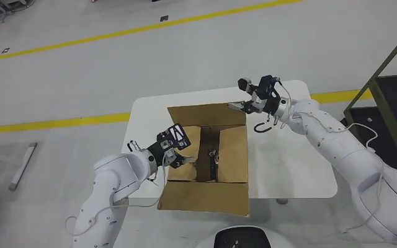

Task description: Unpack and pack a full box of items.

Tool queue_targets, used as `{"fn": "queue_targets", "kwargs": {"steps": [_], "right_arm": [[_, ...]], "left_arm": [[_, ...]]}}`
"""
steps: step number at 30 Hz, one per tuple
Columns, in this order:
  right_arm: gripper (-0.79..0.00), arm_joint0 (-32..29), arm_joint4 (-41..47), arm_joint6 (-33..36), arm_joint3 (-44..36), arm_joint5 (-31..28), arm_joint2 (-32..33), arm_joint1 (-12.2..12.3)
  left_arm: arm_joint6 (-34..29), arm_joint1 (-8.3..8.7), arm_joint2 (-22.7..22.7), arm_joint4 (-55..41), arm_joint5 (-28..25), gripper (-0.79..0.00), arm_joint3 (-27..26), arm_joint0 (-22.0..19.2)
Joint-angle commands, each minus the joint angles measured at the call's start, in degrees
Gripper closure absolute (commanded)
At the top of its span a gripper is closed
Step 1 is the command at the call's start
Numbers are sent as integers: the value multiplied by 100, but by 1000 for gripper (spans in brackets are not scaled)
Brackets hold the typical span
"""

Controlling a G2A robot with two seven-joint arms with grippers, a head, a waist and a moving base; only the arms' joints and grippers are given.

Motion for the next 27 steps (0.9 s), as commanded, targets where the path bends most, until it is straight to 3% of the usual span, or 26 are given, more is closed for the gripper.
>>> {"fn": "queue_targets", "kwargs": {"steps": [1, 6, 13, 18, 27], "right_arm": [[0, -105, -594, -142, -404, 231, 41, 136], [0, -522, -1414, 98, -1461, 562, 289, 466], [0, -1072, -2046, 1239, -2484, 846, 562, 721], [0, -1110, -1963, 1895, -2505, 1176, 666, 678], [0, -694, -1446, 2433, -1626, 1410, 490, 300]], "left_arm": [[0, 0, 0, 0, 0, -785, 0, 0], [0, 0, 0, 0, 0, -785, 0, 0], [0, 0, 0, 0, 0, -785, 0, 0], [0, 0, 0, 0, 0, -785, 0, 0], [0, 0, 0, 0, 0, -785, 0, 0]]}}
